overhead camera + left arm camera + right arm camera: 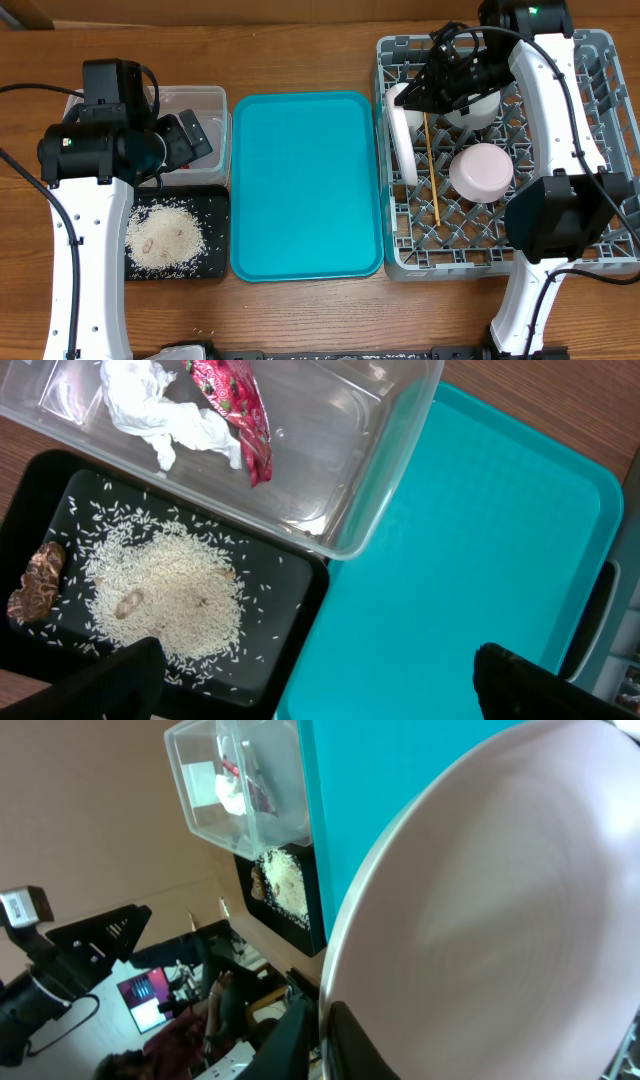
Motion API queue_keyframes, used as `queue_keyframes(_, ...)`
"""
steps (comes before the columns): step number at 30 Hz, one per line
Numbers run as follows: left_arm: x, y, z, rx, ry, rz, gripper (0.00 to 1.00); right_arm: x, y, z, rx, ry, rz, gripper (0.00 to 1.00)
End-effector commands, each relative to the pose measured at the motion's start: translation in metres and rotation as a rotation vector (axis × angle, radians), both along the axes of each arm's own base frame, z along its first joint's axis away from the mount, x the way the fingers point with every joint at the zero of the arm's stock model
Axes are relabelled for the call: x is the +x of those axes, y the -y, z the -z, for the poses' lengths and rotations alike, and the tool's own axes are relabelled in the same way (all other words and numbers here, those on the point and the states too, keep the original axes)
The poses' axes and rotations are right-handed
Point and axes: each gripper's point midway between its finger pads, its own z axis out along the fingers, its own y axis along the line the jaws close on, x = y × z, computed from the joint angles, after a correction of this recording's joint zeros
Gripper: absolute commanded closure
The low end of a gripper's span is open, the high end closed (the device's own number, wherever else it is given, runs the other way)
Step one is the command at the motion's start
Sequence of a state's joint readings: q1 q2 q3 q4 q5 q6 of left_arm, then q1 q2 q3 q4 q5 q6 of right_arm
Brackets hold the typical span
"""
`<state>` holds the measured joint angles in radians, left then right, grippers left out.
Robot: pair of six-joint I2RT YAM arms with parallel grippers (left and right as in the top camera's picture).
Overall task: Sort waste into correct bins and load items into the dishwasher
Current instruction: 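Lower the pink plate upright into the rack slots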
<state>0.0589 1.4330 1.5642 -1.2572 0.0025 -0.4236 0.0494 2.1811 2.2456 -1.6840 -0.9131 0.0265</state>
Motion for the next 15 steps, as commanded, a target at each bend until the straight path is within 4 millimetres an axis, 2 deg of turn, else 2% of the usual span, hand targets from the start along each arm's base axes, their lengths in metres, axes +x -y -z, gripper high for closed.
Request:
queue_keyframes(1, 0.001, -0.004, -0.004, 0.011, 0.011, -0.013, 0.00, -0.003, 0.001, -0.011, -0.005, 0.043, -0.003, 0.86)
queue_keyframes(4, 0.001, -0.004, -0.004, 0.011, 0.011, -0.013, 0.00, -0.003, 0.002, -0.010, -0.014, 0.043, -0.002, 0.79)
queue_keyframes(7, 0.001, -0.004, -0.004, 0.011, 0.011, -0.013, 0.00, 0.000, 0.004, -0.010, -0.013, 0.048, 0.005, 0.76)
queue_keyframes(12, 0.001, -0.004, -0.004, 0.011, 0.010, -0.013, 0.00, 0.013, 0.020, -0.011, -0.014, 0.084, 0.051, 0.72)
queue_keyframes(15, 0.001, -0.004, -0.004, 0.011, 0.011, -0.013, 0.00, 0.017, 0.031, -0.003, -0.071, 0.090, 0.067, 0.71)
